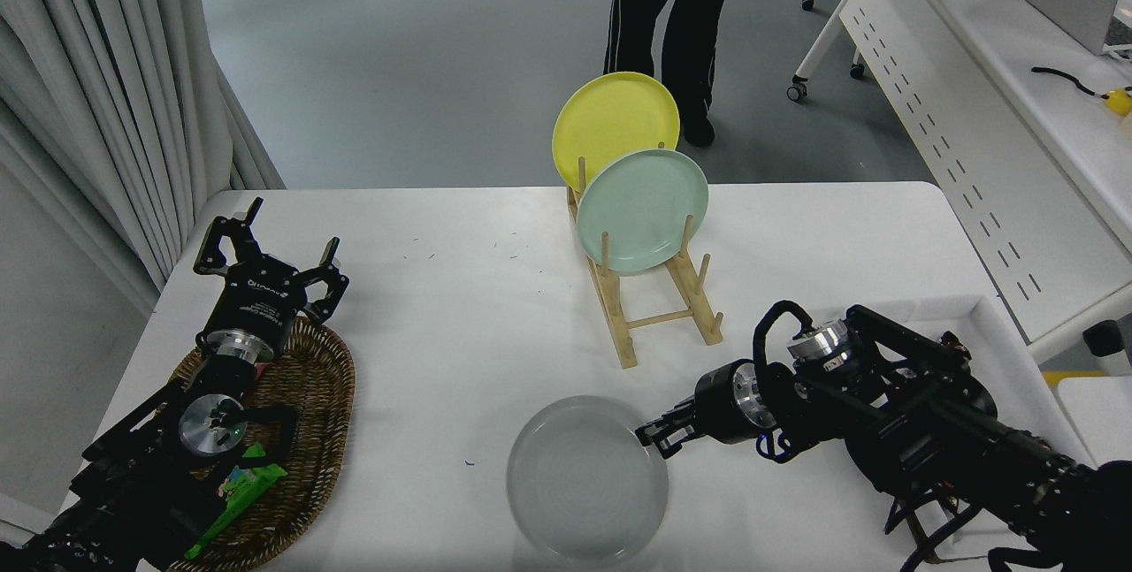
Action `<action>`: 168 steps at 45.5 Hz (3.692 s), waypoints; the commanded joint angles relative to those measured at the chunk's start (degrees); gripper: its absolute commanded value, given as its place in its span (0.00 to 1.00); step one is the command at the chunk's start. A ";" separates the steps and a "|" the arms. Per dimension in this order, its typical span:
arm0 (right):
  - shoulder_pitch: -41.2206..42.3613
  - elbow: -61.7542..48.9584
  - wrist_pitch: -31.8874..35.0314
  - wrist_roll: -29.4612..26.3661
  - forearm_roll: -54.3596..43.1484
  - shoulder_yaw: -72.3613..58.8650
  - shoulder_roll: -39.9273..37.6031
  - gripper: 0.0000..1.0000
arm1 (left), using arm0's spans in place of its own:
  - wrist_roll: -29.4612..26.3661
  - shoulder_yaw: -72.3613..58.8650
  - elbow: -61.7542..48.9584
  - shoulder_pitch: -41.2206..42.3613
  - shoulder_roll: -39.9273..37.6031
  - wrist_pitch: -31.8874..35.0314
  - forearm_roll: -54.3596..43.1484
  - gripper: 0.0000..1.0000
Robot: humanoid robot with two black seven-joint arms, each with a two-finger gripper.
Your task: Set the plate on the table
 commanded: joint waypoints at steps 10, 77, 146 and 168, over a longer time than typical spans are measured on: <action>0.06 0.32 0.00 0.05 -0.07 0.14 0.00 0.98 | 0.00 0.00 0.00 0.00 0.00 0.00 0.01 1.00; -12.24 19.40 32.52 21.05 -54.55 23.60 -9.14 1.00 | 0.00 0.00 0.00 0.00 0.00 0.00 0.01 1.00; -23.58 -5.74 66.27 39.51 -69.15 44.09 0.18 1.00 | 0.00 0.00 0.00 0.00 0.00 0.00 0.01 1.00; -21.74 -6.18 66.27 39.42 -69.15 40.92 -0.08 1.00 | 0.00 0.00 0.00 0.00 0.00 0.00 0.01 1.00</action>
